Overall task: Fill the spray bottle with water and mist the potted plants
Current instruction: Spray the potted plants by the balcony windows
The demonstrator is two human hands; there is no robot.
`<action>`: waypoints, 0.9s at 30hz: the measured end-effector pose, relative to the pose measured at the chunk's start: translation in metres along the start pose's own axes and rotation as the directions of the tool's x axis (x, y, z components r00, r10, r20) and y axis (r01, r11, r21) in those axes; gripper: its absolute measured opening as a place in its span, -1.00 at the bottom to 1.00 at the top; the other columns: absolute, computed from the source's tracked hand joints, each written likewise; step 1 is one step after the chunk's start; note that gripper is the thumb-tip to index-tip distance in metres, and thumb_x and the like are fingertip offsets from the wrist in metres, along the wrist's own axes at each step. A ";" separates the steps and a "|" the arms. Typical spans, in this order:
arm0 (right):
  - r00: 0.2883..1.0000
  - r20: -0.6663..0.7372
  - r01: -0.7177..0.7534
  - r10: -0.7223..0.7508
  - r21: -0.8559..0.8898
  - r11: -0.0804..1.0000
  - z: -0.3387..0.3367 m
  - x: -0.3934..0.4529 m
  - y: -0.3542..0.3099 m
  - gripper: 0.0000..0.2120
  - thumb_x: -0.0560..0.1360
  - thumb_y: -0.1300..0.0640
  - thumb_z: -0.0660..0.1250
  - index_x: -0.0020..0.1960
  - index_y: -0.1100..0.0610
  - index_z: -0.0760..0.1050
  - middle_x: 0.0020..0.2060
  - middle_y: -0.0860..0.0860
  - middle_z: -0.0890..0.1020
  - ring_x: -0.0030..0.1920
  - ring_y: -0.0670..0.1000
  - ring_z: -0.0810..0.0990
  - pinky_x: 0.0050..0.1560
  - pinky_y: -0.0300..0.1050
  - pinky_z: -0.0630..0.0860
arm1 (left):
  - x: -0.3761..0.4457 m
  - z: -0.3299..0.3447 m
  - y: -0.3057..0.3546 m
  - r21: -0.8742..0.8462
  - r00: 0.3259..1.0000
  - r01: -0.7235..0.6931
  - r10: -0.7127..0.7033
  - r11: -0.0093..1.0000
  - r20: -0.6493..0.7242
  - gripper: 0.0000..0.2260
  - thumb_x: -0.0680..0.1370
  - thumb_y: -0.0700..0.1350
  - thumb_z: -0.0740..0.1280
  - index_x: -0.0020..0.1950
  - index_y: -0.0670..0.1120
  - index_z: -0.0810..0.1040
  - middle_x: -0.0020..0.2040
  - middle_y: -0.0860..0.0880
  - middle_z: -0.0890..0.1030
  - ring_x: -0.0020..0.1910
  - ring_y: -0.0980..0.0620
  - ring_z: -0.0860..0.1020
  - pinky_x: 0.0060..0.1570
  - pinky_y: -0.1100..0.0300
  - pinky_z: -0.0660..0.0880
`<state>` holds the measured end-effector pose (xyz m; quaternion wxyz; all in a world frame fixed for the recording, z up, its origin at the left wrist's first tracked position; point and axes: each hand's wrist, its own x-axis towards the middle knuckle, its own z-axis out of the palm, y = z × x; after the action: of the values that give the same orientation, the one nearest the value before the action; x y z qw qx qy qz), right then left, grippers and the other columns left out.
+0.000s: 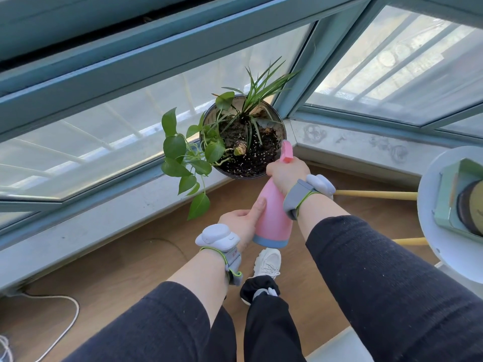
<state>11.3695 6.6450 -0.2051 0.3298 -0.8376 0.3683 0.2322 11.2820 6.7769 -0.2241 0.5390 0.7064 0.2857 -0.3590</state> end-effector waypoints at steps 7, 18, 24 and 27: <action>1.000 -0.002 -0.023 0.023 0.004 1.000 0.002 -0.003 0.007 -0.88 0.33 0.17 0.27 -0.37 0.10 0.37 -0.43 0.02 0.46 -0.42 0.06 0.40 -0.43 -0.15 0.24 | -0.003 0.001 -0.005 0.026 1.000 0.006 -0.006 1.000 0.012 -0.62 0.36 0.38 0.34 -0.30 0.07 0.64 -0.22 0.06 0.63 -0.14 -0.01 0.58 -0.01 0.12 0.50; 0.999 -0.017 -0.040 0.040 0.019 0.999 0.012 -0.006 0.017 -0.93 0.28 0.13 0.26 -0.36 0.08 0.40 -0.43 0.00 0.49 -0.42 0.05 0.45 -0.44 -0.17 0.23 | -0.006 -0.005 -0.013 0.053 0.999 0.027 -0.028 0.998 0.016 -0.59 0.34 0.41 0.32 -0.27 0.08 0.65 -0.17 0.05 0.65 -0.07 -0.04 0.60 0.08 0.06 0.52; 0.999 0.007 -0.048 0.049 -0.056 0.997 0.021 -0.008 0.021 -0.90 0.26 0.11 0.23 -0.40 0.10 0.38 -0.48 0.01 0.47 -0.47 0.06 0.42 -0.47 -0.17 0.19 | -0.011 -0.007 -0.022 0.038 0.999 0.044 -0.045 0.998 0.022 -0.61 0.34 0.39 0.35 -0.34 0.09 0.63 -0.18 0.06 0.65 -0.05 -0.07 0.61 0.13 0.01 0.52; 0.997 -0.003 -0.071 0.071 -0.026 0.997 0.025 -0.011 0.024 -0.91 0.24 0.08 0.24 -0.39 0.10 0.41 -0.48 -0.01 0.49 -0.47 0.05 0.44 -0.46 -0.19 0.20 | -0.012 -0.010 -0.025 0.049 0.999 0.046 -0.047 0.998 0.020 -0.60 0.34 0.40 0.33 -0.34 0.09 0.64 -0.20 0.06 0.64 -0.06 -0.07 0.60 0.12 0.02 0.53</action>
<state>11.3402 6.6559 -0.2240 0.3102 -0.8284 0.3953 0.2477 11.2570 6.7925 -0.2268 0.5163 0.7087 0.2874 -0.3856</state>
